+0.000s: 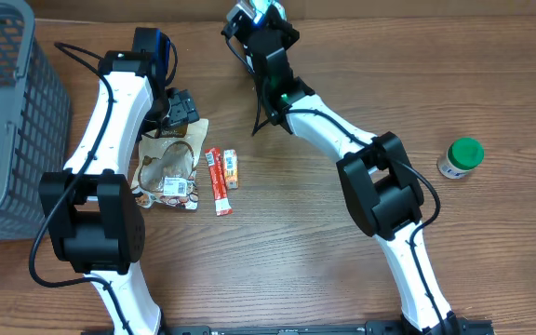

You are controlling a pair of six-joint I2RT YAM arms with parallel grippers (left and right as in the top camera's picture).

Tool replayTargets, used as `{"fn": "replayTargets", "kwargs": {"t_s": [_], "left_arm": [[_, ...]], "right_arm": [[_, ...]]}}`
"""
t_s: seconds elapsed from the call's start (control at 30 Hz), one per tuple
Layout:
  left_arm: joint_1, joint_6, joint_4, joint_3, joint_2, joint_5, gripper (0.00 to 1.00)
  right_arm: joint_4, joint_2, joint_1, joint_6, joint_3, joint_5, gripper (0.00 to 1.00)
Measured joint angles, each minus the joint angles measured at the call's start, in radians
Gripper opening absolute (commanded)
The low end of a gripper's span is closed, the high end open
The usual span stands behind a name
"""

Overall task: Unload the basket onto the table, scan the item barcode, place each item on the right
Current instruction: 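Hold the teal packet in front of the white scanner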

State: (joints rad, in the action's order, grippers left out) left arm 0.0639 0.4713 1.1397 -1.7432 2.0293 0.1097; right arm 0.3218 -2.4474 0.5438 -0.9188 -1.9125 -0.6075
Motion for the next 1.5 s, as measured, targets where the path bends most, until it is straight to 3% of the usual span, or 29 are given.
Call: {"fn": "replayTargets", "kwargs": {"t_s": [1.13, 1.5], "left_arm": [[0.0, 0.0, 0.0, 0.0, 0.0, 0.0, 1.0], [0.0, 0.0, 0.0, 0.0, 0.0, 0.0, 0.99]], "right_arm": [[0.023, -0.019, 0.0, -0.027, 0.0, -0.004, 0.04], [-0.041, -0.019, 0.0, 0.084, 0.0, -0.008, 0.03]]}}
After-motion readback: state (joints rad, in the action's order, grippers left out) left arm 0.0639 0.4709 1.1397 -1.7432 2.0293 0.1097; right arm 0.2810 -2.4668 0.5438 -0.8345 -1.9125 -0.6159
